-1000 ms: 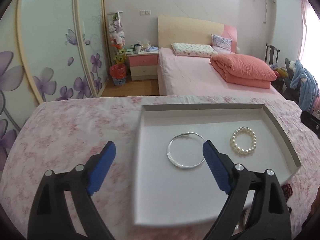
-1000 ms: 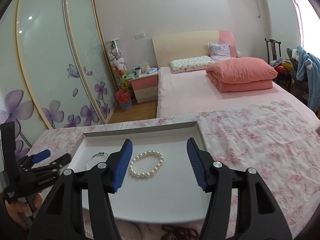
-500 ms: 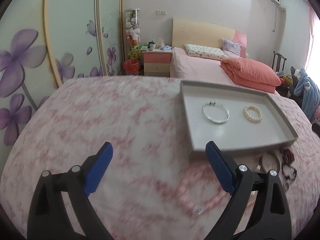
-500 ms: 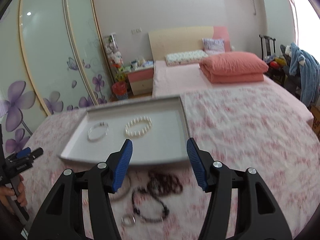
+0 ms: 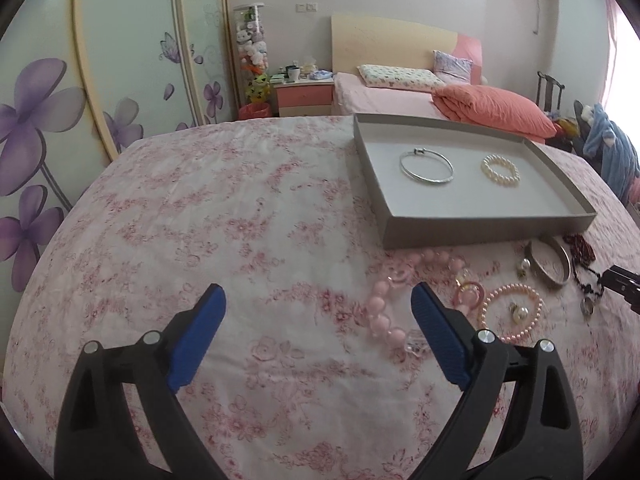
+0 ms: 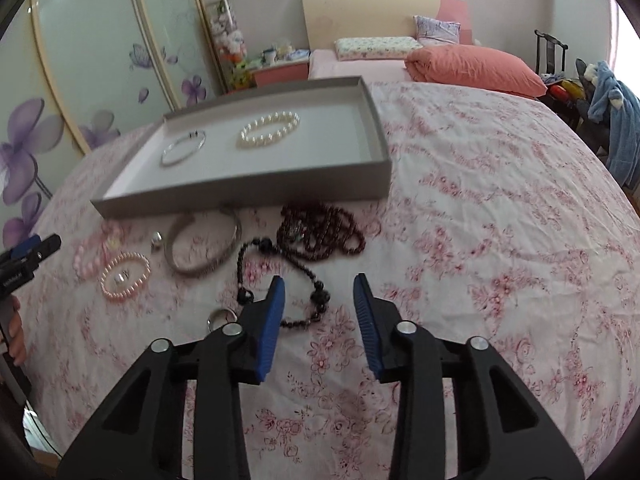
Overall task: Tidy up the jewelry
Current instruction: 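Move the right tool to the black bead bracelet while the left tool reaches the pink bead bracelet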
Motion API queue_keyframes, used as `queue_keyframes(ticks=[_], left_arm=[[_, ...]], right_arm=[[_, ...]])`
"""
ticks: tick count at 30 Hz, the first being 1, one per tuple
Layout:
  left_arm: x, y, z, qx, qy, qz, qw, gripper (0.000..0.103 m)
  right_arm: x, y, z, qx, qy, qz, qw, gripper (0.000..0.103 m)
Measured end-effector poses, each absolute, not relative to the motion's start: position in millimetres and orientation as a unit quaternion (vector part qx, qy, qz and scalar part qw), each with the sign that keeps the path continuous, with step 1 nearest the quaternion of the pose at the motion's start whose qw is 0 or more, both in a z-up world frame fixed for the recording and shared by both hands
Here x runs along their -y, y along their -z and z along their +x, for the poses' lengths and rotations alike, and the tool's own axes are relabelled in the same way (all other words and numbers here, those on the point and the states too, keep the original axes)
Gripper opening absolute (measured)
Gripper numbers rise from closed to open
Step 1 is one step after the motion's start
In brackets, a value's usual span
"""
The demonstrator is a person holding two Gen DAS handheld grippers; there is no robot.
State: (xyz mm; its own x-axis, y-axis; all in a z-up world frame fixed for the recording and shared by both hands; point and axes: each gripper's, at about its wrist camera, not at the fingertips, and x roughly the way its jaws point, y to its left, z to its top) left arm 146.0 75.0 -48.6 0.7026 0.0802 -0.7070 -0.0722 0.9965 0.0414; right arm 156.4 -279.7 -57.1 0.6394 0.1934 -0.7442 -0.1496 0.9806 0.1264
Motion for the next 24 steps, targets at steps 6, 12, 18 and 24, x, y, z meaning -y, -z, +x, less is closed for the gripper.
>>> queue_keyframes(ticks=[6, 12, 18, 24], left_arm=[[-69, 55, 147, -0.389, -0.036, 0.017, 0.92, 0.091], [-67, 62, 149, -0.397, -0.033, 0.018, 0.917, 0.091], [-65, 64, 151, -0.403, -0.034, 0.018, 0.914, 0.091], [-57, 67, 155, -0.41, -0.033, 0.021, 0.911, 0.091]], right_arm=[[271, 65, 160, -0.425, -0.085, 0.007, 0.901, 0.028], [267, 65, 161, -0.42, -0.071, -0.01, 0.904, 0.023], [258, 65, 157, -0.416, -0.06, -0.044, 0.906, 0.012], [259, 65, 157, -0.416, -0.06, -0.044, 0.906, 0.012]])
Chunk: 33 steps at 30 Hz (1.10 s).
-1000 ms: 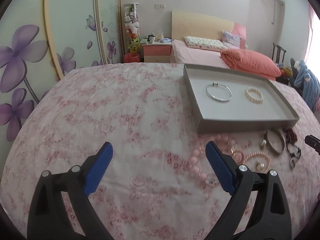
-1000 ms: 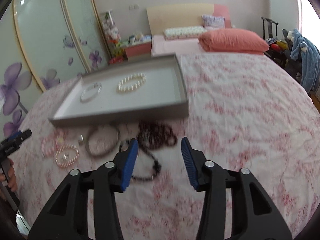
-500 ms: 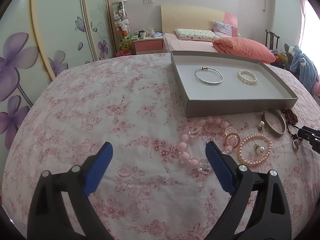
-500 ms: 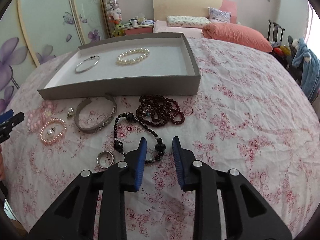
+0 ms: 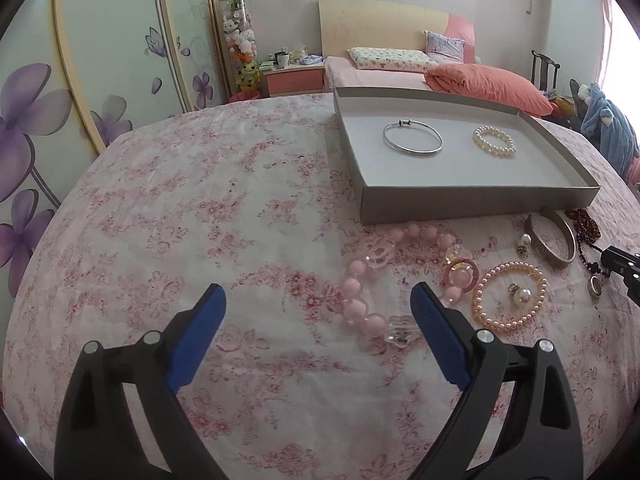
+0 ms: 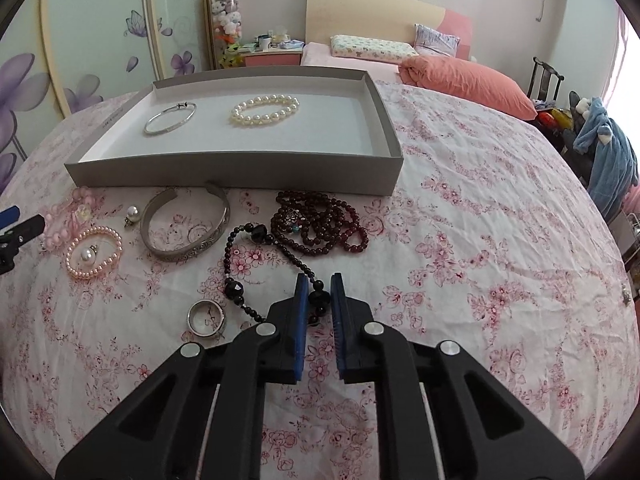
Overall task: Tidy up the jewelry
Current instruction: 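Move the right tool to the black bead bracelet while the left tool reaches the pink bead bracelet, then grasp the black bead bracelet with the right tool while the left tool grasps the pink bead bracelet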
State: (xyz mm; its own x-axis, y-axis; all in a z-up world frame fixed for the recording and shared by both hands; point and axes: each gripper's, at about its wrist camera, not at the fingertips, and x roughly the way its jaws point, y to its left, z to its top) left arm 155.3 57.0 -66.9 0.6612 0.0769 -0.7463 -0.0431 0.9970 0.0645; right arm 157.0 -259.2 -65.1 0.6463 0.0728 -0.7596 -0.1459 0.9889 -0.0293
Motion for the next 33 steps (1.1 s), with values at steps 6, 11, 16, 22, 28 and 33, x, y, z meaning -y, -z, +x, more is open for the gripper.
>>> queue_keyframes(ticks=[6, 11, 16, 22, 28, 33], left_arm=[[-49, 69, 159, -0.416, -0.035, 0.025, 0.908, 0.089], [-53, 77, 167, -0.44, -0.042, 0.012, 0.897, 0.065], [-54, 77, 165, -0.439, -0.042, 0.012, 0.897, 0.061], [-53, 77, 163, -0.44, -0.038, 0.007, 0.897, 0.056], [-46, 75, 159, -0.435, -0.028, 0.011, 0.9, 0.018], [-52, 73, 158, -0.436, -0.026, -0.003, 0.899, 0.014]], right_arm=[[261, 65, 158, -0.417, -0.062, -0.04, 0.906, 0.012], [262, 65, 160, -0.417, -0.064, -0.036, 0.906, 0.012], [263, 66, 160, -0.418, -0.065, -0.035, 0.906, 0.012], [263, 65, 161, -0.418, -0.065, -0.032, 0.906, 0.013], [265, 65, 160, -0.419, -0.069, -0.022, 0.905, 0.012], [270, 62, 157, -0.41, -0.077, -0.002, 0.909, 0.012]])
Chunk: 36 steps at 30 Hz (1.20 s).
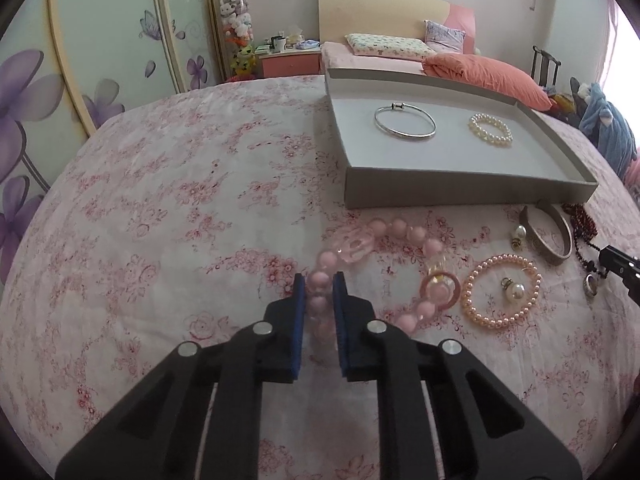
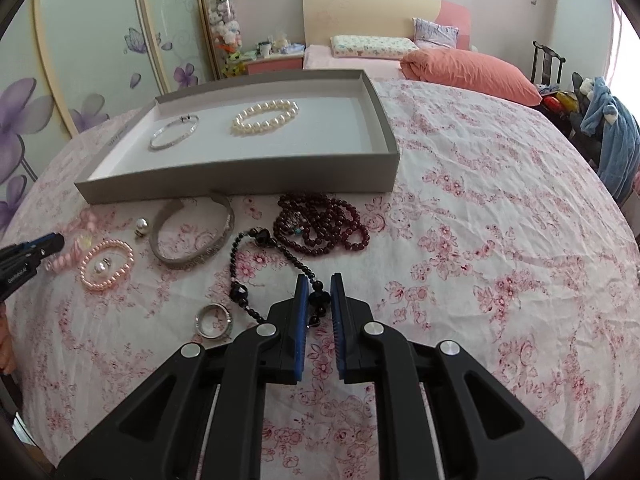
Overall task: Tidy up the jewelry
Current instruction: 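Grasp the black bead bracelet with the right tool while the left tool grasps the pink bead bracelet, then lift and carry both bead bracelets in both tools over the gray tray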
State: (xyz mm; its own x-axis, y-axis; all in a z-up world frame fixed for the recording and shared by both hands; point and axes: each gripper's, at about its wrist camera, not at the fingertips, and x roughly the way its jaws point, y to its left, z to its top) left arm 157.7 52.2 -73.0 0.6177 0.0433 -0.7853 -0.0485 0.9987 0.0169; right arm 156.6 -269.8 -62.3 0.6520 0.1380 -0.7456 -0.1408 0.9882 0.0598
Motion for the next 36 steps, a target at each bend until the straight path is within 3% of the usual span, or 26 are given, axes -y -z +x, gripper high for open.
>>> queue_keyframes(ticks=[14, 36], left_arm=[[-58, 35, 138, -0.374, 0.018, -0.059, 0.926, 0.014], [-40, 3, 121, -0.321, 0.067, -0.075, 0.942, 0.013]], right_arm=[[267, 6, 140, -0.314, -0.126, 0.052, 0.94, 0.012], [247, -5, 130, -0.292, -0.159, 0.054, 0.942, 0.012]])
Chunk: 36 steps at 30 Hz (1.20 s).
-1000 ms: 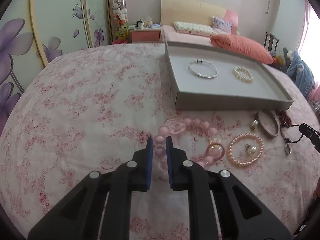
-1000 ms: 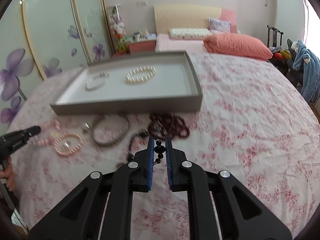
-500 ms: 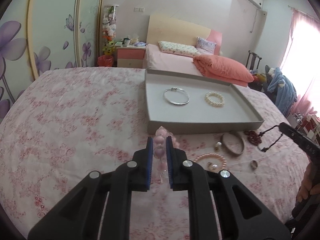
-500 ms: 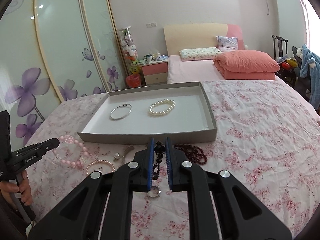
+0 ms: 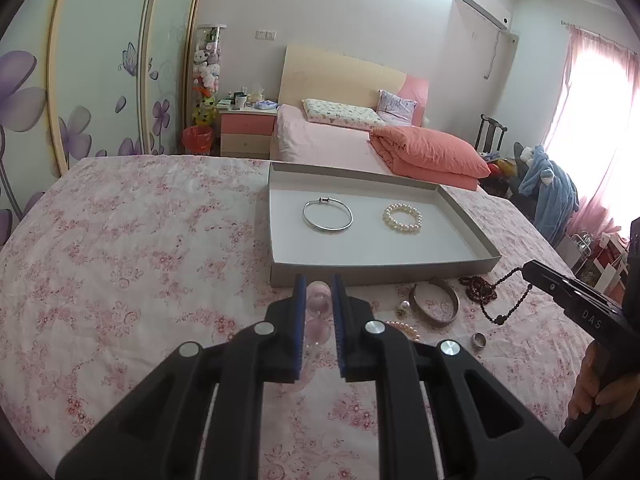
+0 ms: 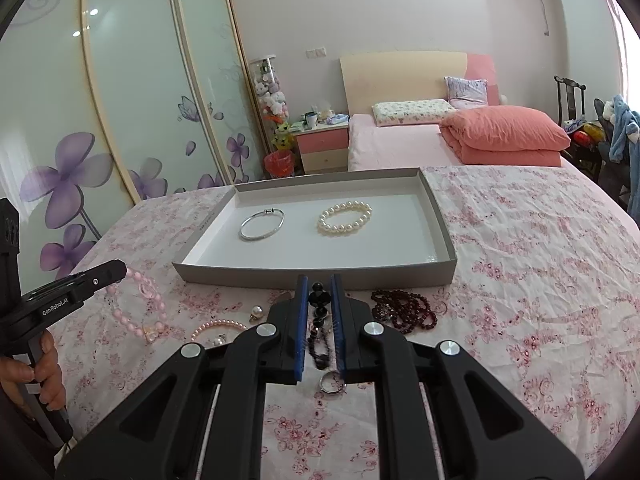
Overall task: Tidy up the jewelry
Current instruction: 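Lift and carry both bead bracelets in both tools over the gray tray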
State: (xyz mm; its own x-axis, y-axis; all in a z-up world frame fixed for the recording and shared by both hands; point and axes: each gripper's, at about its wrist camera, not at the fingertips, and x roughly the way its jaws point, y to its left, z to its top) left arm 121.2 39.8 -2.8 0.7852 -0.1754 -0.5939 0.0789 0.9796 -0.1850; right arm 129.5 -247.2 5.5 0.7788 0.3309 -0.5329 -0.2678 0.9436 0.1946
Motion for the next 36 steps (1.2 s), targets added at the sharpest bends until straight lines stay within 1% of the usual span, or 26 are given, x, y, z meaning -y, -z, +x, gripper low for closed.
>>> queue_keyframes(ticks=[19, 36], left_arm=[[-21, -26, 106, -0.279, 0.088, -0.067, 0.954, 0.013], [10, -54, 109, -0.23, 0.083, -0.016, 0.969, 0.013]], right_arm=[[240, -32, 109, -0.216, -0.153, 0.037, 0.964, 0.012], [233, -62, 103, -0.133, -0.133, 0.01, 0.982, 0.012]])
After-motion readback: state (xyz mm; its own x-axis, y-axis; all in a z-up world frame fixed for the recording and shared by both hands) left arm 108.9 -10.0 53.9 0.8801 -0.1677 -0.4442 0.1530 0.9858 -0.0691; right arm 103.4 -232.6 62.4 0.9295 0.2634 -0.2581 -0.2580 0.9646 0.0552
